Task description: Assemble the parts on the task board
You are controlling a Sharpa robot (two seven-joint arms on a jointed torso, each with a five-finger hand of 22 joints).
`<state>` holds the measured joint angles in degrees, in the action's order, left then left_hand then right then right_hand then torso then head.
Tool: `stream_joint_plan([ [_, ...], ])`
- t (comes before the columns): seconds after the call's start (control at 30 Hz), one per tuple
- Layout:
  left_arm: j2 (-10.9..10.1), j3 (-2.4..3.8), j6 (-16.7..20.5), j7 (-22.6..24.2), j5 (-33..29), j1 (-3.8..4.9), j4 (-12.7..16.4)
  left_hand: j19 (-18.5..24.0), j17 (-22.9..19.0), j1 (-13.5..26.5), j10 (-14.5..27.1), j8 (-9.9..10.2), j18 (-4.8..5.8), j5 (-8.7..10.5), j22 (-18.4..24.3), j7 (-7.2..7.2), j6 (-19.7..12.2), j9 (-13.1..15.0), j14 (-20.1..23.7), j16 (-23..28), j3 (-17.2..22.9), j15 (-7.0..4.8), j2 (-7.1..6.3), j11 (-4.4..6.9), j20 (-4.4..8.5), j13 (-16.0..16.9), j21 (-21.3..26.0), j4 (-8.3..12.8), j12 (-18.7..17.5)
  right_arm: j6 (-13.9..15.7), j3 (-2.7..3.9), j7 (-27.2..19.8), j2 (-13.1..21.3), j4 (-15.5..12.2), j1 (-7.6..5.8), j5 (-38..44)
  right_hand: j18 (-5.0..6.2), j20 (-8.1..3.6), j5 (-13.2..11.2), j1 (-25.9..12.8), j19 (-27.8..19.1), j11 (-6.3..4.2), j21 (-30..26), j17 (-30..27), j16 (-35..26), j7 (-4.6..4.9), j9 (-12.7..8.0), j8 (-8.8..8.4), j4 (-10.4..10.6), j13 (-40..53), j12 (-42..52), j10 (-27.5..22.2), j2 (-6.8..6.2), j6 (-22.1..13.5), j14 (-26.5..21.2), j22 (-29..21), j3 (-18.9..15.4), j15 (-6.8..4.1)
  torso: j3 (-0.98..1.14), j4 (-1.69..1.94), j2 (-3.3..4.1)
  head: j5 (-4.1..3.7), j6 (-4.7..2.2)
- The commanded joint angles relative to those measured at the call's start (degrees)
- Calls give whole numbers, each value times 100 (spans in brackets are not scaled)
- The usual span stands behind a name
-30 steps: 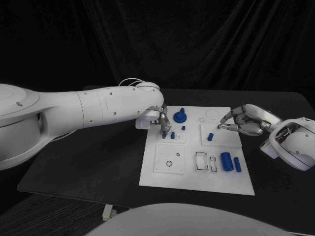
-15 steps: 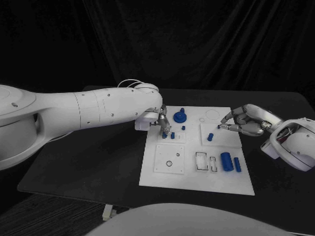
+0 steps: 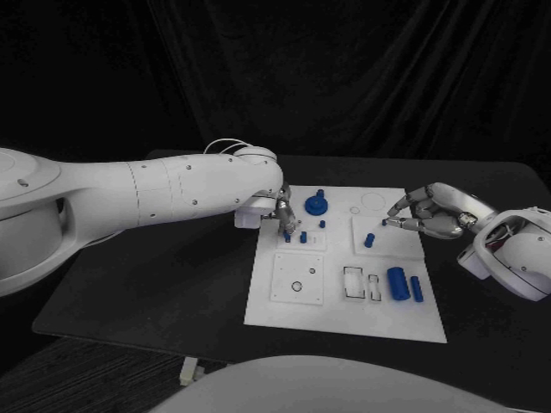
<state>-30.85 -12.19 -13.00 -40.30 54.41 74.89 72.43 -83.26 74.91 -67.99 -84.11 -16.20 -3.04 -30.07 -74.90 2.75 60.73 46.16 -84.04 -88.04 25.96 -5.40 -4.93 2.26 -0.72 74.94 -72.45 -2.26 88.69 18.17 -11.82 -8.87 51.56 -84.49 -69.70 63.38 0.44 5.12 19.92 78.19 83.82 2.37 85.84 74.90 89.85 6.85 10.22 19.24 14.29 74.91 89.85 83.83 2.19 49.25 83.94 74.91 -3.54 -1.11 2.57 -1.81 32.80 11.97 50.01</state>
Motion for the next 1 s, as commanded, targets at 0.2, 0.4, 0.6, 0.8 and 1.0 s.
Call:
stream_joint_plan([
  [0.2,-2,4,-49,-188,92,-7,-6,-34,1364,-55,-514,-23,-75,-32,-516,-68,27,9,-549,25,518,-43,5,45,14,1377,-20,563,-31,-21,3,110,2,-17,13,3,90,41,16,70,296,37,-30,1510,15,20,-6,-40,-31,1509,15,617,17,9,606,1331,-7,32,3,4,1,-14,-1],
  [0.4,30,4,-132,-193,106,-7,-46,-36,1365,-53,-513,-24,-74,-33,-518,-68,27,10,-549,23,518,-43,5,45,14,1375,-23,563,-34,-48,3,130,0,-17,14,3,92,42,59,113,291,37,-37,1510,15,19,-9,-45,-57,1509,15,617,18,12,606,1328,6,33,3,1,-3,-10,-1],
  [0.6,61,4,-159,-194,106,-7,-71,-36,1364,-42,-507,-27,-74,-39,-519,-69,31,12,-549,25,513,-43,2,45,14,1364,-22,562,-47,-62,3,144,-5,-14,14,3,93,43,114,146,289,38,-42,1510,15,20,-12,-51,-76,1509,15,617,21,15,606,1327,16,33,3,-1,4,-10,-1],
  [0.8,76,4,-203,-195,107,-7,-89,-39,1366,-35,-509,-31,-73,-47,-524,-72,36,14,-549,22,510,-43,-1,46,14,1367,-29,563,-44,-65,3,152,1,-22,15,3,93,43,127,151,289,37,-41,1510,15,21,-12,-52,-79,1509,15,617,21,15,606,1327,17,34,1,3,12,-30,-1],
  [1.0,69,4,-181,-194,108,-7,-87,-38,1364,-27,-506,-38,-74,-91,-523,-77,45,19,-549,25,515,-47,-4,52,17,1360,-23,576,-51,-61,3,159,12,-29,15,3,93,43,153,164,289,38,-42,1510,15,21,-14,-55,-88,1509,15,617,17,17,606,1327,20,34,1,5,12,-40,-1],
])
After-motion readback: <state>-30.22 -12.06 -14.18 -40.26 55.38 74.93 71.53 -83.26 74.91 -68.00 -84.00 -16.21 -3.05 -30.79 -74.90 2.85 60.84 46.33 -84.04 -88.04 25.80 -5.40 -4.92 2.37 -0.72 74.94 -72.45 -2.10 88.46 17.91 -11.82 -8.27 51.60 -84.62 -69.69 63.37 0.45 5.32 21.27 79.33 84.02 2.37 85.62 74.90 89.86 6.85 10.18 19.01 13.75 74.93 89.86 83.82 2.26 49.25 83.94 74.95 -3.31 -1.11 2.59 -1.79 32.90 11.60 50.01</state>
